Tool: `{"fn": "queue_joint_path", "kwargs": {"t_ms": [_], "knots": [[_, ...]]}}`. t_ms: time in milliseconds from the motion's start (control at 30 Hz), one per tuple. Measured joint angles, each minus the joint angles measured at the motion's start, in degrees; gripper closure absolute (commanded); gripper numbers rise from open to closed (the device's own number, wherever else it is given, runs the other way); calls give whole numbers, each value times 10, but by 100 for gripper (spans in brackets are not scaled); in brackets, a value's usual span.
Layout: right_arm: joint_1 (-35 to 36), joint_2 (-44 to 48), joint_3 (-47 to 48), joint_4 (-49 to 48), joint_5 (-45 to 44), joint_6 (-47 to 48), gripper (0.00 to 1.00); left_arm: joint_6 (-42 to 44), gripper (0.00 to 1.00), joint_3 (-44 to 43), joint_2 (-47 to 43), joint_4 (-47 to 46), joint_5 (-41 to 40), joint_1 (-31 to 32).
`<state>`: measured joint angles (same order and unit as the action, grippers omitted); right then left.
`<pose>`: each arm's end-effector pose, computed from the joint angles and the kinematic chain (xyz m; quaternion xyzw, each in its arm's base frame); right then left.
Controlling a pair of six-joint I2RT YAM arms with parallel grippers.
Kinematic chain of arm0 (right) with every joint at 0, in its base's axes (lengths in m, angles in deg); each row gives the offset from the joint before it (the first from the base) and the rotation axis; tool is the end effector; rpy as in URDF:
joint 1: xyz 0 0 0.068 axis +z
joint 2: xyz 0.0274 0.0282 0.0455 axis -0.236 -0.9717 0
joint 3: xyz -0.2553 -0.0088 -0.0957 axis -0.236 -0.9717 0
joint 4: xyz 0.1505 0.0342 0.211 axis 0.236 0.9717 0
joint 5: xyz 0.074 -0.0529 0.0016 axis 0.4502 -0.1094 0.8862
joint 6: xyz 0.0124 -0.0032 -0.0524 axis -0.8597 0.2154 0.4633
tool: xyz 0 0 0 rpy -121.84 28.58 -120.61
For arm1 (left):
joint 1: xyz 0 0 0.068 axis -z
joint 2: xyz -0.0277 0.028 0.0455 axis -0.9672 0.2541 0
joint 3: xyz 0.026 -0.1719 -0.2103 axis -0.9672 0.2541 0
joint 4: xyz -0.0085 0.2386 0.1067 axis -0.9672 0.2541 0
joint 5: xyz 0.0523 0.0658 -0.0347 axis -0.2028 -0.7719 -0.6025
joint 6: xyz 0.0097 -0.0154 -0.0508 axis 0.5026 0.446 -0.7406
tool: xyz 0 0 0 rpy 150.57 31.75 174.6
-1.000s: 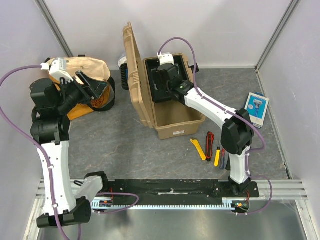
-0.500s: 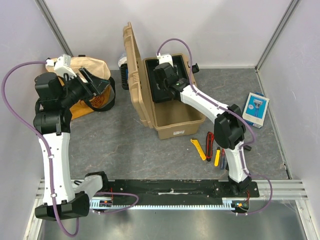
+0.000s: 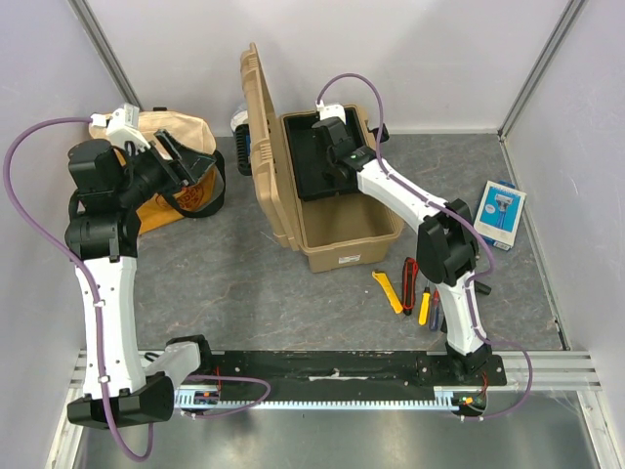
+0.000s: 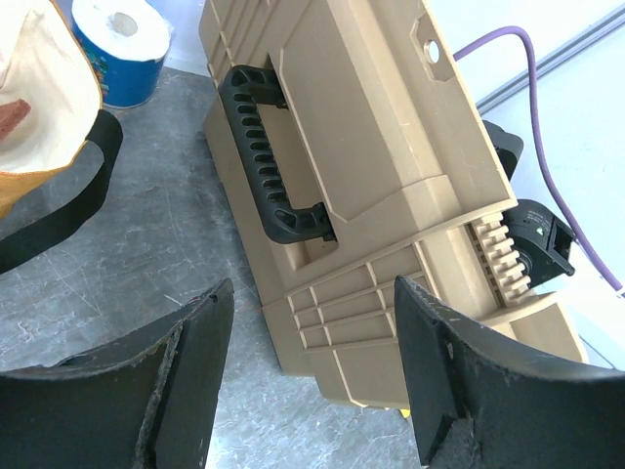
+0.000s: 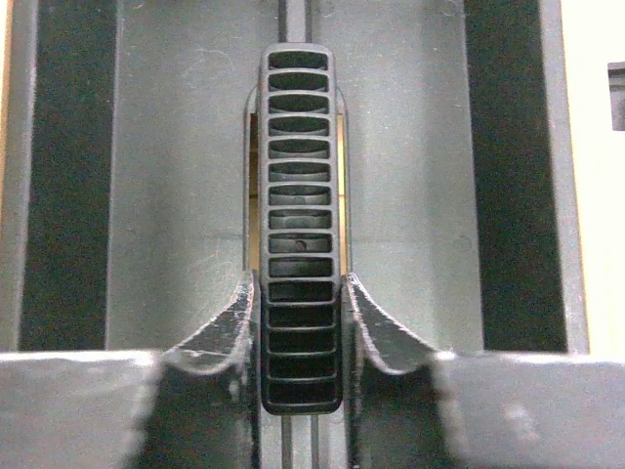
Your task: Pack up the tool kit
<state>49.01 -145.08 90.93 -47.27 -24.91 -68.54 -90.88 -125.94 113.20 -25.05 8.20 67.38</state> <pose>0.4219 0.2806 0.2842 -0.0795 0.8658 0.0026 0.4940 0.1909 0.0085 0.4701 -0.0738 0.7796 -0.2966 0.5467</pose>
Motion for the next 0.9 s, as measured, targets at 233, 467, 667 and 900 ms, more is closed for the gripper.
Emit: {"fn": "queue_joint_path", "kwargs": {"t_ms": [233,467,667,900], "knots": [[0,0,7,8,4,1,100,0,28,-1,0,0,1,1],[0,16,10,24,11,-1,100,0,28,-10,5,0,5,6],[-2,71,24,32,-2,-1,100,0,28,-13,6,0,10,6],[-43,161,13,21,-29,0,100,0,28,-19,8,-1,20,7]]}}
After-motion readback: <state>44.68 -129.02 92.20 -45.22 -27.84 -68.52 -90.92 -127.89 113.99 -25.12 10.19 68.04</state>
